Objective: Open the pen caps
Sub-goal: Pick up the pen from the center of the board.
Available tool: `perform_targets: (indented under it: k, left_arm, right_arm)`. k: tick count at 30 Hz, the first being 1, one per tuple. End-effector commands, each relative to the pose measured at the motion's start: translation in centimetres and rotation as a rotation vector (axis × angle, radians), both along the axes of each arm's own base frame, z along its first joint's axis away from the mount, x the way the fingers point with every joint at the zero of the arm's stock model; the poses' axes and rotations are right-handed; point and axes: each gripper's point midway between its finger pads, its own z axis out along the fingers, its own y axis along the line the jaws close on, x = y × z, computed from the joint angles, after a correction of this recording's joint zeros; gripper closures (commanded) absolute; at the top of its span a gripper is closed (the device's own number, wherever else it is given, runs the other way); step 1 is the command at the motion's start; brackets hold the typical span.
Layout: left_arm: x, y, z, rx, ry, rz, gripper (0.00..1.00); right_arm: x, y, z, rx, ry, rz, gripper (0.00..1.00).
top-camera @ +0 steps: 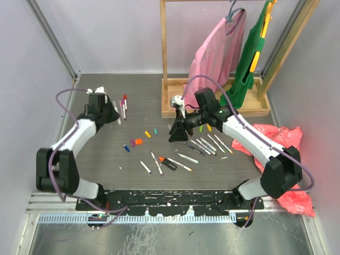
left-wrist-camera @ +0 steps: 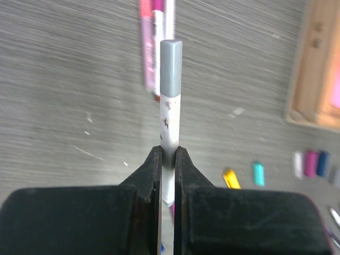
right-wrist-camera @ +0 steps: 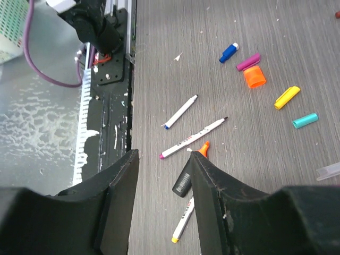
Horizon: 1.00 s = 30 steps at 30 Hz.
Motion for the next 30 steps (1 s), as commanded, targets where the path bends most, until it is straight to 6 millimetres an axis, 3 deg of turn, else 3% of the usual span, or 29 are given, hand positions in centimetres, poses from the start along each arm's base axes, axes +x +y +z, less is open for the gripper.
perform_targets:
  k: [1,3,7,13,15,17,18,24,30]
  left_arm:
    - [-1.1,-4.0,6.6,-0.199,-0.283,-0.101,1.00]
    - [-2.9,-6.0,9.8,-0.283,-0.404,-0.188,1.00]
    - [-6.9,-9.9,13.2,-0.412,-0.561,-0.329,1.00]
    - [-12.5,-15.2,17.5,-0.528,-0.751,-0.509,1.00]
    - [-14.2,-16.8,18.3,-0.564,-0.783,-0.563,1.00]
    - [-15.5,-18.0,18.6,-0.593,-0.803,-0.600,1.00]
    - [-16.2,-18.7,18.8,-0.610,-0.813,-0.622,1.00]
    - [-18.8,-22.2,19.1,-0.637,-0.857,-0.688,1.00]
    - [-20.0,-23.8,19.5,-0.682,-0.884,-0.686,1.00]
  right_arm:
    - [-0.3,-1.1,5.1,0.158,-0.033,-0.004,0.51]
    - [0.0,-1.9,6.2,0.224,-0.007,-0.029,0.50]
    - [0.5,-3.6,8.3,0.359,0.024,-0.101,0.42]
    - [1.0,-4.4,8.4,0.416,0.065,-0.138,0.25]
    - [0.7,-4.3,8.4,0.438,0.073,-0.135,0.18]
    - [0.4,-4.3,8.4,0.457,0.102,-0.136,0.02]
    - [0.3,-4.3,8.3,0.466,0.158,-0.157,0.00]
    - [-0.6,-4.2,8.0,0.511,0.201,-0.146,0.00]
    - [0.6,-4.1,6.8,0.503,0.202,-0.221,0.04]
